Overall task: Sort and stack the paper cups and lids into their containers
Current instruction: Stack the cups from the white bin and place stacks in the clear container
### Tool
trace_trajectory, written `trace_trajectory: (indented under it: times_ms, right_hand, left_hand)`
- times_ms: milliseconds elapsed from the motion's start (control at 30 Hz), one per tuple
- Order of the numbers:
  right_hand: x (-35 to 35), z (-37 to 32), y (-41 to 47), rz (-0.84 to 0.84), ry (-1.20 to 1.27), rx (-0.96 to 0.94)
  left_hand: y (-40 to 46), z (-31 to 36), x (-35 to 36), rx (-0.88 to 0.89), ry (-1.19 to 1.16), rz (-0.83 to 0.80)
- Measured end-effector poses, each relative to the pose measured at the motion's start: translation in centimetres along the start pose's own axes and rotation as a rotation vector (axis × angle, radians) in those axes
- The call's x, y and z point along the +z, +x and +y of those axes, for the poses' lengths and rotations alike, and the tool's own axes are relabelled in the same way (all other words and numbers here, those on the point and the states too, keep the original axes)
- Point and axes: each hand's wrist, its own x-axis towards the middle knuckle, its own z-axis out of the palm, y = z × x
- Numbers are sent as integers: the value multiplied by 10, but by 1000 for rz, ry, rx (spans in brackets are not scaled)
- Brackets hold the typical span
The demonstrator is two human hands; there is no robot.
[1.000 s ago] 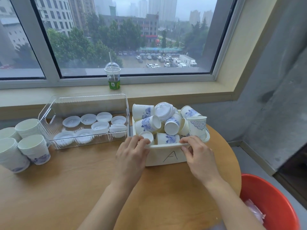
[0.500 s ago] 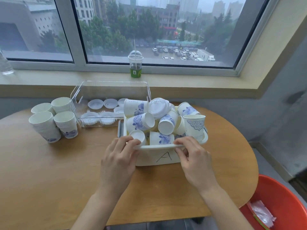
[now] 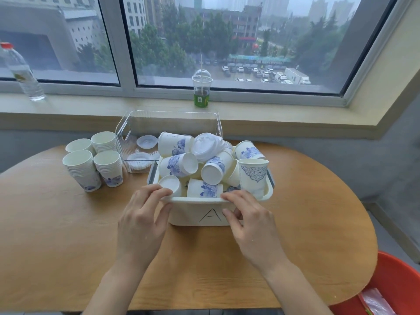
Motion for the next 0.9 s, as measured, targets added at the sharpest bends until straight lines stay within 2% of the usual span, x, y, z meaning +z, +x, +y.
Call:
trace_trajectory:
  times_ms: [100,167,300,367,433,533,800,900]
  right_hand:
    - [-1,-1,3,-39,28,-8]
    - [-6,-2,4,3,66,-25]
    - [-24,-2,8,431,85,-38]
    - [-32,2,17,506,124,70]
    - [-35,7,28,453,175,193]
    - [-31,16,37,359,192,277]
    - [-25,25,43,304,193,328]
    - [-30,22,41,342,256,325]
  left_hand:
    - [7,-7,2,0,-30,-14]
    - [10,-11,6,4,-55,-27]
    - [10,-13,8,16,-87,-27]
    - [10,-13,8,9,-106,-29]
    - [11,-13,10,-3,-117,-34]
    - [14,-11,14,-15,-125,-37]
    - [15,-1,13,-52,-138,-39]
    - [16,9,5,-68,-167,-5]
